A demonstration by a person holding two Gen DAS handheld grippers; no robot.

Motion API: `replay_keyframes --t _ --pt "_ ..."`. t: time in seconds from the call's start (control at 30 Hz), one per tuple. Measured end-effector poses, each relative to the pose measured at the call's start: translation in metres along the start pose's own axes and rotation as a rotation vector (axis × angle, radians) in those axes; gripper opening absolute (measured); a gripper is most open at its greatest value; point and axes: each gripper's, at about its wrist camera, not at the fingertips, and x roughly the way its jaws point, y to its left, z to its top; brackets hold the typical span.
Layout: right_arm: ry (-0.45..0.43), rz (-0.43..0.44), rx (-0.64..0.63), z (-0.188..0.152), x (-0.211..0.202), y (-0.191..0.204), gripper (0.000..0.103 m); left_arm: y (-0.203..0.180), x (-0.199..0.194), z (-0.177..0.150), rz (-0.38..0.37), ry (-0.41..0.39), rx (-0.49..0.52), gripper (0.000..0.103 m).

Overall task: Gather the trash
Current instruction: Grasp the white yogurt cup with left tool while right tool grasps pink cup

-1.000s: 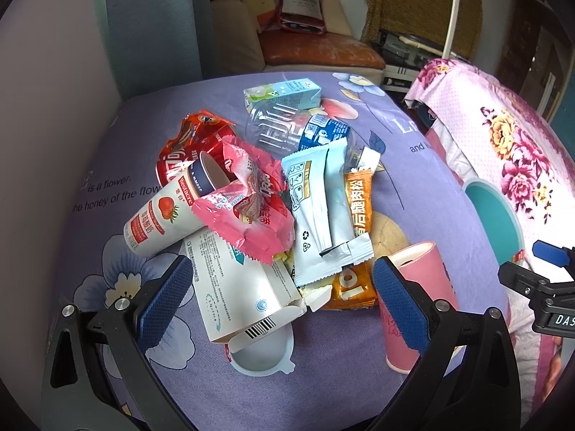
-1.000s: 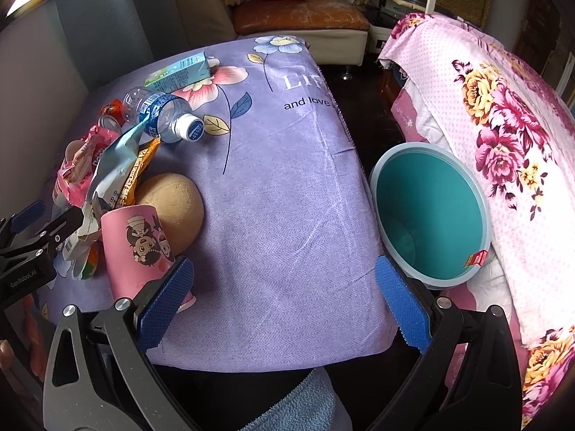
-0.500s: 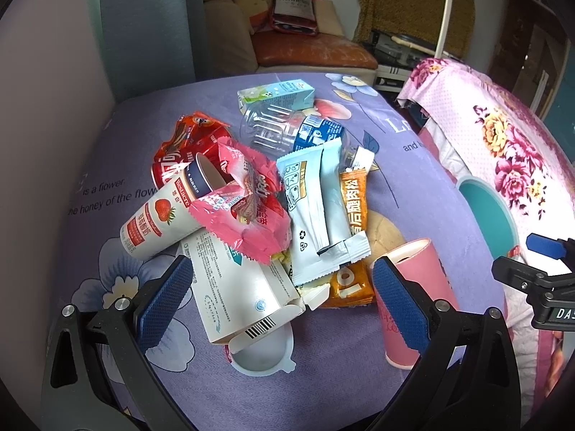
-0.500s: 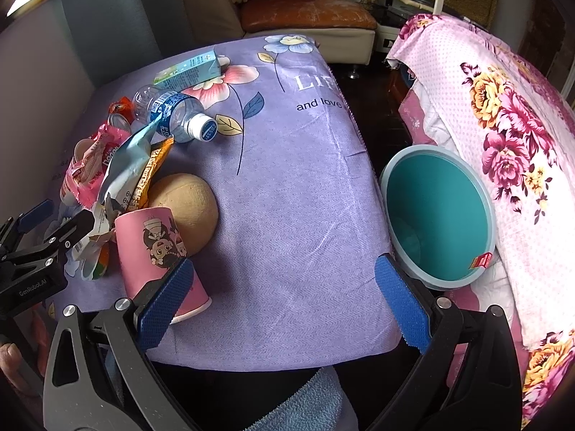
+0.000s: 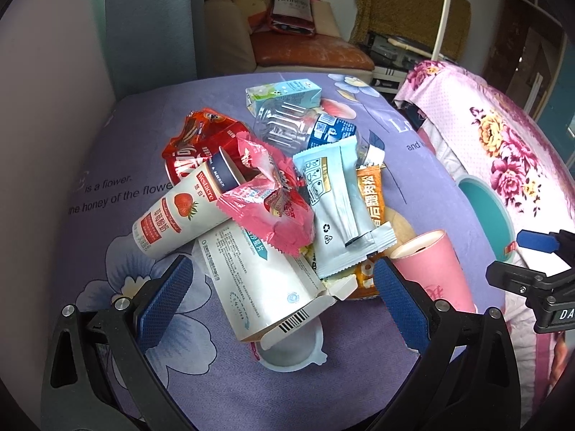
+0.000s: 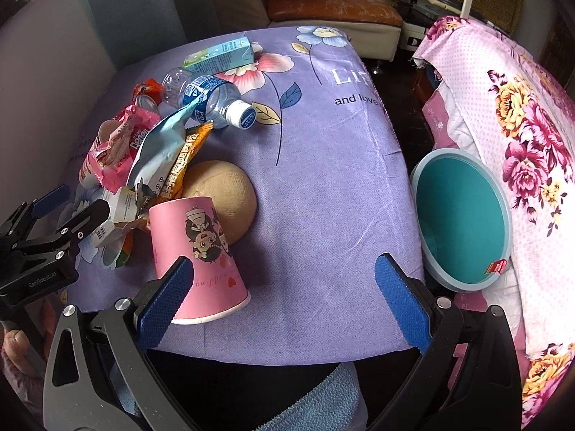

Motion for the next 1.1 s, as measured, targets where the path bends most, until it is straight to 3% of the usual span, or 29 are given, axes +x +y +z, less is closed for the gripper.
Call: replay_keyframes --t 0.33,0.47,0.53,0.6,0.87,1.0,1.07,1.1 --pt "0.083 0.127 -0.070 0.005 0.031 0.041 0.096 0.059 -0.003 -0.010 0.048 -0.012 0.034 0.100" --pt "0.115 0.154 -0.080 0.005 0.043 0.049 0.079 0.082 0.007 -0.005 0.074 0.007 0.066 0.100" --pt "0.134 0.175 -0.070 0.003 0.049 0.049 0.065 0.089 0.014 -0.001 0.068 0.017 0.073 0.100" --pt "0.133 0.186 -0.067 0.002 0.050 0.050 0.061 0.095 0.021 0.005 0.059 0.025 0.088 0.100" --pt "0.103 0.249 0.002 0.014 0.033 0.033 0.060 0.079 0.050 0.022 0.085 0.070 0.287 0.098" --pt "0.074 0.232 0.059 0.021 0.024 0.014 0.060 0.073 0.068 0.026 0.103 0.094 0.338 0.098" --pt "0.066 0.220 0.088 0.023 0.025 0.004 0.060 0.074 0.071 0.030 0.073 0.095 0.323 0.092" --pt "0.063 0.212 0.100 0.024 0.026 0.000 0.060 0.075 0.072 0.031 0.040 0.102 0.303 0.079"
